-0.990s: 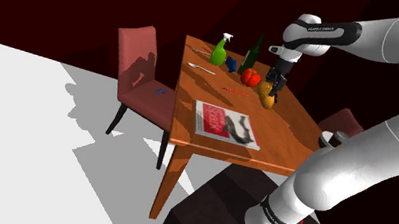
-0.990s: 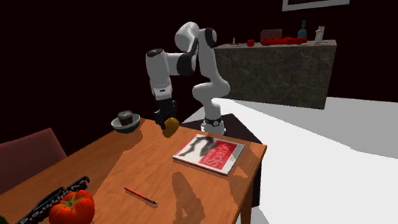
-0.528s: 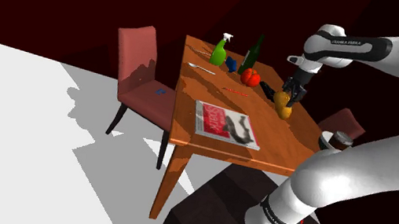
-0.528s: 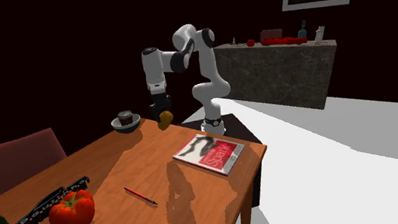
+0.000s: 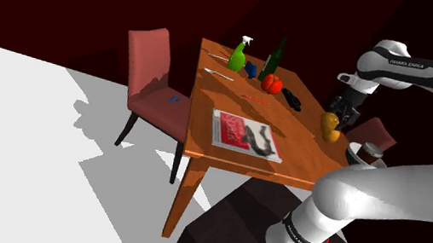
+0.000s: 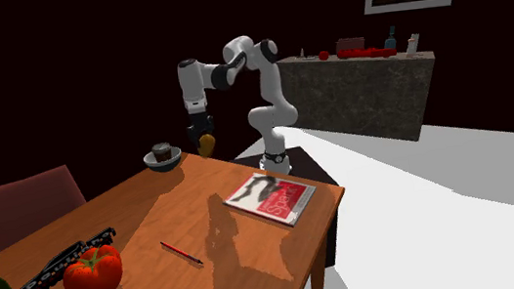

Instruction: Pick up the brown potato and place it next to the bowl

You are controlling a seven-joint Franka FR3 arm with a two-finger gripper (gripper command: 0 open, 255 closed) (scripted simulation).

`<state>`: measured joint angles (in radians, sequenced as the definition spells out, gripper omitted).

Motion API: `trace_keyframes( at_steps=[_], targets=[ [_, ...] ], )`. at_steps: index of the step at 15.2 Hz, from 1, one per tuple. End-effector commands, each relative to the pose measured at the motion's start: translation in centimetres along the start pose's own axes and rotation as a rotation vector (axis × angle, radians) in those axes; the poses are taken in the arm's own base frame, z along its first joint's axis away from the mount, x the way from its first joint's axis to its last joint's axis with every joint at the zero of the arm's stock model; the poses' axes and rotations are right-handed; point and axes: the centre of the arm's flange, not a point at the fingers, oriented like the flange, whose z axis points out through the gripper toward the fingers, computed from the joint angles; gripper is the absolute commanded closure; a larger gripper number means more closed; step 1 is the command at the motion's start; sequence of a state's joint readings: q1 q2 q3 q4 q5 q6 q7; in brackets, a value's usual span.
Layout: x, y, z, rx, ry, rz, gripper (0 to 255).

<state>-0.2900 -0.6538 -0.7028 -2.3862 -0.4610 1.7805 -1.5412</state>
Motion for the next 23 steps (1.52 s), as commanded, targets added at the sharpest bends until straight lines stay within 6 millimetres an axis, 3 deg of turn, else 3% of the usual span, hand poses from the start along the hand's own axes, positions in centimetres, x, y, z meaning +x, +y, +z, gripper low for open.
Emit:
trace_keyframes(
  at_steps=[1,16,23],
  targets=[
    [-2.1,-1.6,0.1,0.0,-0.001,-0.001,255],
    [-18.5,-12.5,1.4,0.0,-0.001,-0.001,255],
    [-18.9,-12.6,4.6,0.0,-0.001,-0.001,255]
  ],
)
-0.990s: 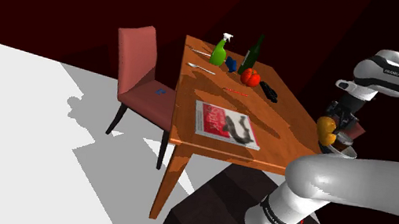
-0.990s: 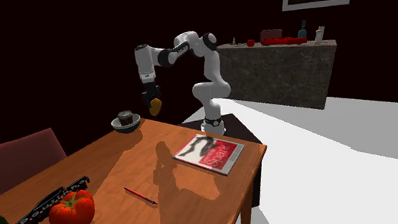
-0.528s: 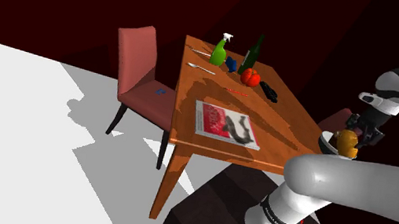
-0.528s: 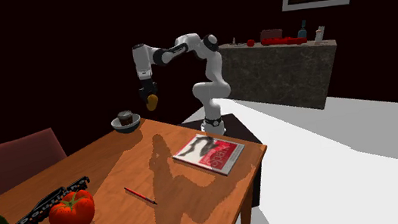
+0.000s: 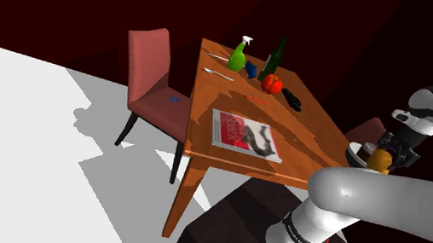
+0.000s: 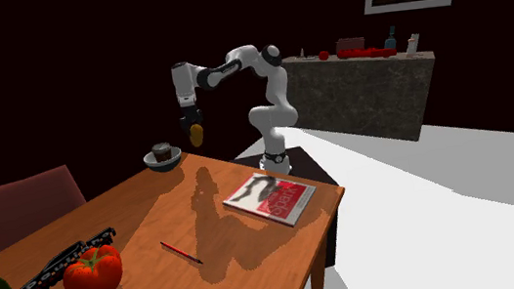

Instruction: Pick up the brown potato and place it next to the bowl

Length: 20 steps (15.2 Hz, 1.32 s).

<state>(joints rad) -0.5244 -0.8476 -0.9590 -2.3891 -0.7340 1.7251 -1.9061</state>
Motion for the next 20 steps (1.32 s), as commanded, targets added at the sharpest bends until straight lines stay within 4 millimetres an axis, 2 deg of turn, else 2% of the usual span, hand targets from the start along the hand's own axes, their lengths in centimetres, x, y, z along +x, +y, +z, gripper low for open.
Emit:
trace_keyframes(
  at_steps=[1,20],
  targets=[
    [-0.1,0.0,1.1,0.0,0.0,0.0,255],
    [0.4,0.6,11.1,0.0,0.0,0.0,255]
  ],
)
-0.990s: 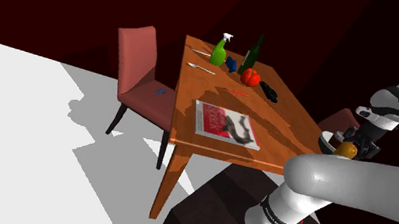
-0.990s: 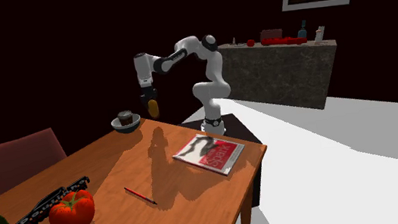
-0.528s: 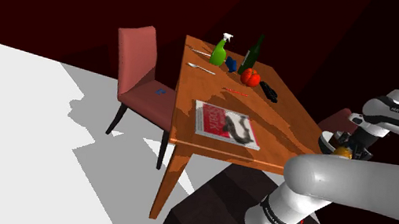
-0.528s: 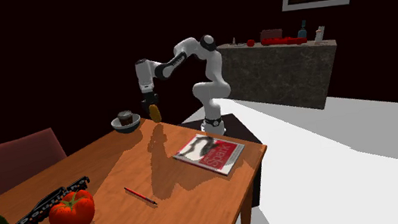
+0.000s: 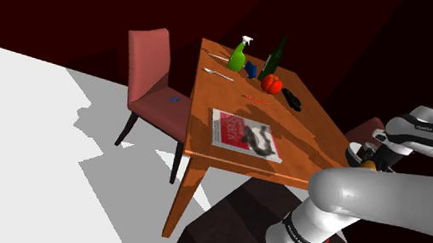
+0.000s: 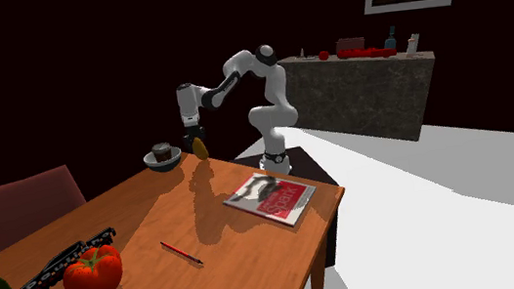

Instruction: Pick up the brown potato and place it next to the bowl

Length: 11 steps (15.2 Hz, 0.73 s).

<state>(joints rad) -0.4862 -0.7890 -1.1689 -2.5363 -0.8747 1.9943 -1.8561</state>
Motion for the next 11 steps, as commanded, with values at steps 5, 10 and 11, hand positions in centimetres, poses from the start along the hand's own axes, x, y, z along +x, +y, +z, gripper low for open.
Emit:
trace_keyframes(
  at_steps=[5,10,11],
  targets=[
    [0.33,-0.09,1.76,0.022,0.015,-0.003,255],
    [0.13,-0.08,1.94,0.022,0.015,-0.003,0],
    [0.18,-0.05,2.09,0.022,0.015,-0.003,0]
  ],
)
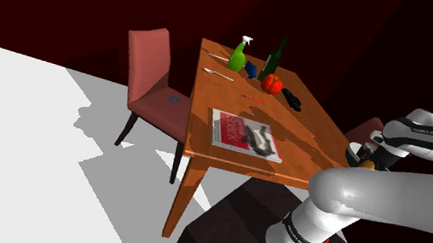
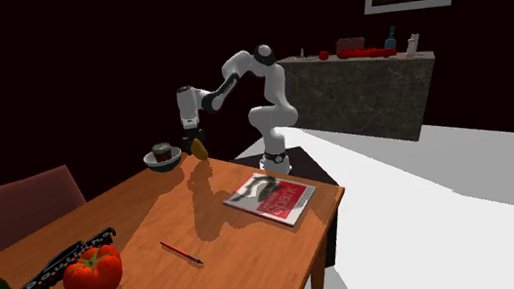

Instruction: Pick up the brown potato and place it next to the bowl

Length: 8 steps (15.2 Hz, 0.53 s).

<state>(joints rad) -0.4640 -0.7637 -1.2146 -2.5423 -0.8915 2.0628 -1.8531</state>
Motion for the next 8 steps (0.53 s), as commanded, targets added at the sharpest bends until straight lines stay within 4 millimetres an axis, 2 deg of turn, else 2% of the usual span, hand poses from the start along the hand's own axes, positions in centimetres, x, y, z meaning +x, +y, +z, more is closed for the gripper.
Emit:
trace_keyframes(
  at_steps=[1,3,7,8],
  targets=[
    [0.5,-0.6,1.2,0.046,0.022,-0.003,0],
    [0.6,-0.6,0.5,0.046,0.023,-0.002,0],
    [0.5,-0.3,-4.5,0.046,0.023,-0.002,0],
    [0.5,-0.3,-4.5,0.046,0.023,-0.002,0]
  ],
)
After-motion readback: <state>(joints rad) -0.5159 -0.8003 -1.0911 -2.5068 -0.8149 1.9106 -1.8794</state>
